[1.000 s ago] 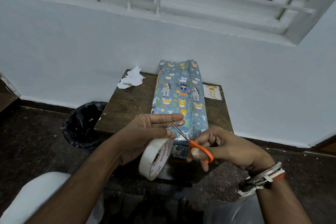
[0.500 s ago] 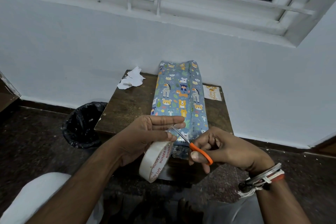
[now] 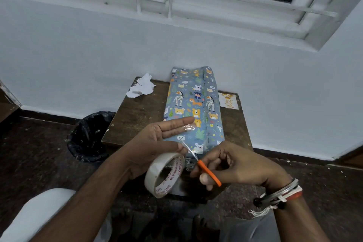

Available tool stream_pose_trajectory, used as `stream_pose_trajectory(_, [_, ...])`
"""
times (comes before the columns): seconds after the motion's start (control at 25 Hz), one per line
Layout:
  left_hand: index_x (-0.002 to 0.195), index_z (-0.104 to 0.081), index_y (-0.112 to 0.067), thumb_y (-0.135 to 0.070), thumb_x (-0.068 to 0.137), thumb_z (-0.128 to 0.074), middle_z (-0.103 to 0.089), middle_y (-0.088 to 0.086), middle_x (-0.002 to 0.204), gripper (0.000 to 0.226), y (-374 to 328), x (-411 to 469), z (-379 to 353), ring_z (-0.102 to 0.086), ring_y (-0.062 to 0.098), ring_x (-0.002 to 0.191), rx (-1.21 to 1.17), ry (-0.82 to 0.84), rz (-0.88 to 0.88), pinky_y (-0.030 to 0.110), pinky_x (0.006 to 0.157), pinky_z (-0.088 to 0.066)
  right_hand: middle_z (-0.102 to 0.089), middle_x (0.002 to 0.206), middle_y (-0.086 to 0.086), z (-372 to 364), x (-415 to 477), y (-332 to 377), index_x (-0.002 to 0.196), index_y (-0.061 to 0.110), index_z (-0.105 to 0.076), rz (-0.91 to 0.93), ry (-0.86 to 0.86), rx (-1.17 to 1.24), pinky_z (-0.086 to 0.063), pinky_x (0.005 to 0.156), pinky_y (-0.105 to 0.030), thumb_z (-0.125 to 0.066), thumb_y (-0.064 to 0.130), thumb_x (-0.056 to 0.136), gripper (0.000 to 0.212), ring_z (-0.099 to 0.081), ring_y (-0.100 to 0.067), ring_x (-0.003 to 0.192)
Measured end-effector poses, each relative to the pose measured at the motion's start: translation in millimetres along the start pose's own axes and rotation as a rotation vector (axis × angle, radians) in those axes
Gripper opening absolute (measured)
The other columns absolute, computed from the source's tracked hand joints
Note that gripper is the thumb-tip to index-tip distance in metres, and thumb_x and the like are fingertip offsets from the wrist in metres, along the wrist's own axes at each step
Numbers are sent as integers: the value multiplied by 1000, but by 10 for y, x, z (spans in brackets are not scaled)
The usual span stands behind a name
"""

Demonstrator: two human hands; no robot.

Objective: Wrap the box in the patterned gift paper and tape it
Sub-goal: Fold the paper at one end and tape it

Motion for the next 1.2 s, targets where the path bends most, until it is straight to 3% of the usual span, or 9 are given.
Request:
stream_pose_trajectory(0.16, [122, -74, -28, 8, 70, -69, -68, -1, 135, 63, -22, 2, 75, -75, 14, 84, -96, -51, -33, 26, 75, -60, -78, 80, -3, 350, -46, 71, 115, 27, -78, 83, -533, -62, -55, 72, -34, -87, 35, 80, 37, -63, -8, 69])
stream_pose_trajectory(0.32, [124, -72, -33, 6, 71, -71, -66, -1, 138, 66, -16, 20, 73, -72, 17, 78, -88, -53, -60, 31, 81, -61, -69, 68, 8, 654, -105, 163, 89, 22, -64, 9, -1090, -469, -45, 58, -19, -86, 29, 79, 25, -62, 0, 63])
stream_pose_trajectory(0.48, [127, -69, -32, 8, 72, -71, -67, -1, 136, 68, -12, 38, 67, -71, 22, 75, -111, -67, -66, 32, 79, -61, -66, 86, -8, 535, 298, 150, 92, 14, -68, -305, -822, -932, -46, 64, -34, -59, 23, 98, 14, -65, -32, 84])
stream_pose_trajectory(0.6, [126, -68, -32, 8, 71, -71, -67, -1, 136, 68, -21, 26, 63, -71, 22, 76, -109, -68, -71, 34, 80, -61, -70, 101, -7, 415, 372, 216, 110, 16, -71, -305, -682, -968, -56, 80, -37, -58, 17, 99, 17, -68, -29, 94])
stream_pose_trajectory(0.68, [123, -69, -34, 8, 70, -72, -68, -2, 135, 68, -28, 19, 65, -72, 21, 78, -110, -73, -79, 34, 80, -61, -74, 95, 0, 413, 272, 315, 105, 22, -74, -141, -890, -835, -58, 80, -37, -63, 25, 98, 14, -72, -21, 90])
stream_pose_trajectory(0.76, [123, -69, -35, 12, 71, -73, -69, -3, 133, 71, -31, 11, 55, -72, 20, 81, -77, -73, -94, 35, 81, -60, -77, 83, 5, 421, 161, 245, 95, 20, -78, -8, -1061, -352, -59, 77, -33, -65, 35, 99, 20, -74, -11, 79])
stream_pose_trajectory(0.92, [132, -61, -32, 24, 78, -69, -68, -4, 135, 78, 13, -24, -28, -72, 25, 98, 4, -66, -121, 33, 82, -59, -78, 86, -15, 174, 188, 73, 95, 2, -77, 74, -940, 542, -61, 77, -27, -77, 27, 90, 25, -72, -15, 77])
stream_pose_trajectory(1.08, [128, -61, -44, 20, 85, -68, -64, -13, 138, 77, 54, -130, -170, -61, 37, 76, 154, -31, -173, 48, 82, -52, -76, 81, -15, 27, 128, -29, 98, -4, -75, 61, -937, 743, -59, 64, -17, -81, 9, 83, 20, -69, -12, 67])
stream_pose_trajectory(1.2, [131, -57, -45, 19, 85, -66, -61, -19, 141, 80, 129, -202, -270, -49, 33, 68, 220, -3, -189, 46, 76, -45, -76, 75, -11, 13, -33, -41, 95, 1, -77, 55, -976, 648, -57, 60, -18, -83, 8, 82, 16, -68, -12, 61])
Point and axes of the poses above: each hand's wrist, its own x-axis towards the middle knuckle, its own z-axis out of the back of the hand, y = z × x, the point moved 7 cm from there along x, towards the middle knuckle
